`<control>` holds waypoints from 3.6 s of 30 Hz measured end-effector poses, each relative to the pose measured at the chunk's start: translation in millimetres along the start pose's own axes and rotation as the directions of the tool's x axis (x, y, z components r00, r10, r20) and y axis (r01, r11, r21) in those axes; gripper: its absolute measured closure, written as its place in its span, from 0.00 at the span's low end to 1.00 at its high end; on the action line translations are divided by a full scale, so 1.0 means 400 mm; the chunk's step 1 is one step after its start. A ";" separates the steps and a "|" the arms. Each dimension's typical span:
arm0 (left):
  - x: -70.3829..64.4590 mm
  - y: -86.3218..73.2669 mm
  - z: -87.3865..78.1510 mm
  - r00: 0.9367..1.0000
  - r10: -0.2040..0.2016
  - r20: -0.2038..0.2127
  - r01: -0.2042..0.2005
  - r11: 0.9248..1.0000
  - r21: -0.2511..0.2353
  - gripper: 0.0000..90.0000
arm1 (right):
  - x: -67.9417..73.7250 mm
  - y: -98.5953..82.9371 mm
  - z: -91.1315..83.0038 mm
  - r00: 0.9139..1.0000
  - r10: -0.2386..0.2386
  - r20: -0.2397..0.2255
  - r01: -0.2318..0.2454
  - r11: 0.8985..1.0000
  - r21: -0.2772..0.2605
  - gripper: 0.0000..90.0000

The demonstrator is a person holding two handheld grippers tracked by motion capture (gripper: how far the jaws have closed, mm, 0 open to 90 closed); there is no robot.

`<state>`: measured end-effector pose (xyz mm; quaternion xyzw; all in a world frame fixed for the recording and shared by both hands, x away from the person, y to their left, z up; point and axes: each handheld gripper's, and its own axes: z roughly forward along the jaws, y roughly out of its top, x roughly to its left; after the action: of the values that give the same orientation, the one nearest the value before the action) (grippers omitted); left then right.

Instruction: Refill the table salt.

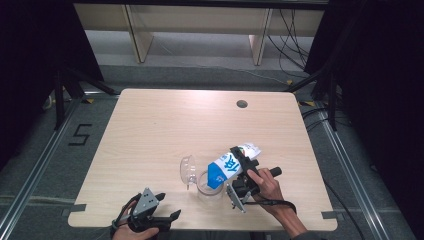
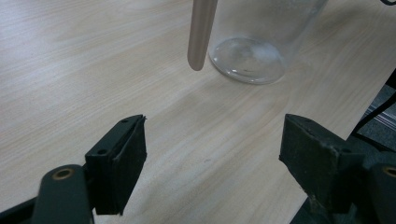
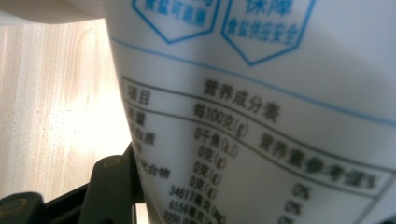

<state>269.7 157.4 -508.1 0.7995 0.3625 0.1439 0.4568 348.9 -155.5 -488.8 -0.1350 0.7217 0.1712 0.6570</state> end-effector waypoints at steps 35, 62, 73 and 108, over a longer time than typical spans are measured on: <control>0.001 0.001 0.000 1.000 0.010 -0.003 -0.010 1.000 0.003 0.25 | -0.010 0.002 0.000 0.991 -0.131 0.037 0.130 0.991 0.023 0.49; 0.001 0.001 -0.001 1.000 0.014 -0.003 -0.014 1.000 0.005 0.25 | -0.010 0.000 0.000 0.986 -0.161 0.043 0.160 0.987 0.024 0.50; 0.001 0.001 -0.001 1.000 0.016 -0.003 -0.016 1.000 0.007 0.25 | -0.017 0.002 0.000 0.978 -0.202 0.055 0.201 0.979 0.018 0.50; 0.002 0.000 0.000 1.000 0.014 0.003 -0.014 1.000 0.002 0.25 | -0.010 -0.001 0.000 0.979 -0.192 0.063 0.191 0.981 0.025 0.51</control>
<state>270.3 157.7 -508.1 0.8028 0.3564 0.1454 0.4554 349.3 -156.1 -484.8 -0.1920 0.6851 0.1048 0.6948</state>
